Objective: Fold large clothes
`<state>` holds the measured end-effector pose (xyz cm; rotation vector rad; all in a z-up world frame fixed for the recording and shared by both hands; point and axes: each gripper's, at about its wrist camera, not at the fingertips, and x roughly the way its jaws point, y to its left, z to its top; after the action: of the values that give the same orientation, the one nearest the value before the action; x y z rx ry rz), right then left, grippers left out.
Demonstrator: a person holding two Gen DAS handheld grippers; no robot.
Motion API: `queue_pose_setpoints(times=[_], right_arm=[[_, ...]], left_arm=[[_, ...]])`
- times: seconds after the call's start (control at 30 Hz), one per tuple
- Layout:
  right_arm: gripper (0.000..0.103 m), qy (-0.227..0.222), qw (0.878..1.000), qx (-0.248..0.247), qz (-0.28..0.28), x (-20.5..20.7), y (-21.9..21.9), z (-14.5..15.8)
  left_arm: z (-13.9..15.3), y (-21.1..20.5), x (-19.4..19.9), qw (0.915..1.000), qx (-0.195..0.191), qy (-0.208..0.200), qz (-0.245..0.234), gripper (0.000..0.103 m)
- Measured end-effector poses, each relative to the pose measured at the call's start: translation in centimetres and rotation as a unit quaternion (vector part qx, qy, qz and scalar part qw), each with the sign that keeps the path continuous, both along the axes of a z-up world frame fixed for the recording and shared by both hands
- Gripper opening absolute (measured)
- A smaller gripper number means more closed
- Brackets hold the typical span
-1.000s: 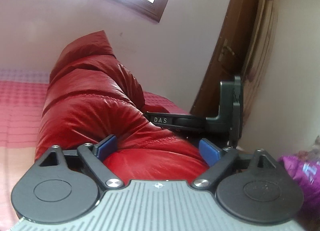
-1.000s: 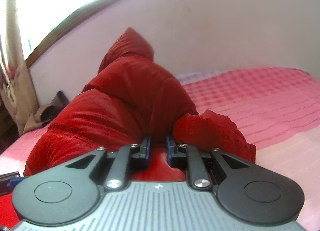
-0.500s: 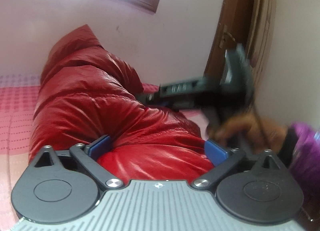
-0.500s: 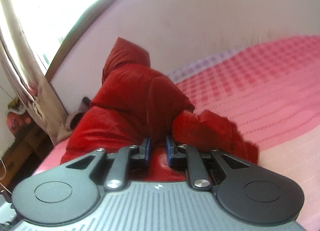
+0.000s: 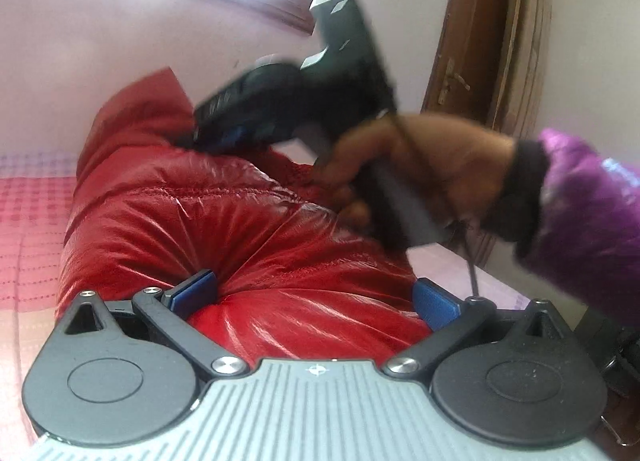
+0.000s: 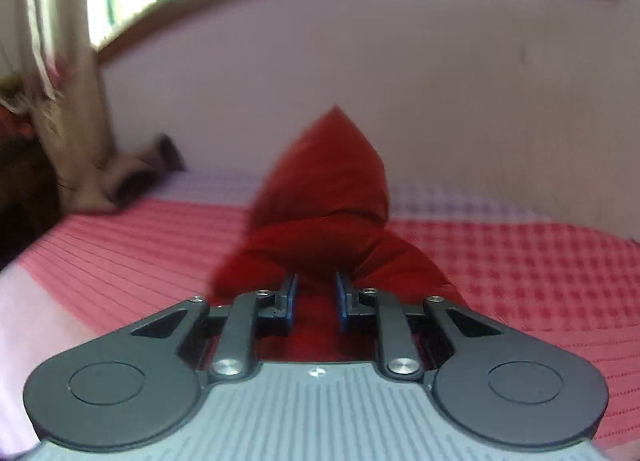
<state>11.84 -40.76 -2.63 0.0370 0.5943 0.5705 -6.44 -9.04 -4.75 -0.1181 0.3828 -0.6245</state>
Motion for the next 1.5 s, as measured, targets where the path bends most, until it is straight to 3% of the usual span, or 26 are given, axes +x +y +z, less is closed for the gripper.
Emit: queue_pose_setpoints(times=[0.13, 0.3, 0.47, 0.9, 1.07, 1.13, 1.27, 1.33, 1.5], right_arm=[[0.017, 0.031, 0.999, 0.013, -0.026, 1.6, -0.8, -3.0], [0.016, 0.021, 0.999, 0.001, -0.045, 1.8, -0.7, -4.9], [0.016, 0.023, 0.997, 0.050, -0.050, 2.5, -2.1, -5.9], [0.016, 0.036, 0.994, 0.091, -0.054, 2.6, -3.1, -6.5], [0.019, 0.078, 0.985, 0.150, -0.041, 2.7, -5.3, -5.7], [0.024, 0.071, 0.986, 0.147, -0.047, 1.2, -6.5, -4.1], [0.060, 0.014, 0.994, 0.109, -0.026, -5.0, -8.1, -0.7], [0.061, 0.010, 0.994, 0.107, -0.012, -8.2, -8.7, -0.7], [0.061, -0.011, 0.998, 0.055, -0.036, -16.1, -9.5, -2.7]], left_arm=[[-0.2, -0.2, -0.5, 0.9999, 0.003, -0.009, -0.010, 0.103], [-0.3, -0.5, -0.8, 0.9997, 0.010, -0.014, -0.017, 0.103], [-0.2, -0.6, -0.9, 0.9995, 0.015, -0.012, -0.024, 0.103], [0.6, -0.8, -0.5, 0.9994, 0.025, -0.006, -0.022, 0.103], [0.3, -0.7, -0.3, 0.9996, 0.024, -0.003, -0.014, 0.103], [0.3, -0.5, -0.3, 0.9998, 0.018, -0.004, -0.012, 0.103], [0.3, -0.8, -0.5, 0.9996, 0.023, -0.011, -0.006, 0.103], [0.3, -1.0, -0.7, 0.9995, 0.029, -0.015, -0.002, 0.103], [0.3, -1.2, -1.3, 0.9991, 0.036, -0.023, 0.008, 0.103]])
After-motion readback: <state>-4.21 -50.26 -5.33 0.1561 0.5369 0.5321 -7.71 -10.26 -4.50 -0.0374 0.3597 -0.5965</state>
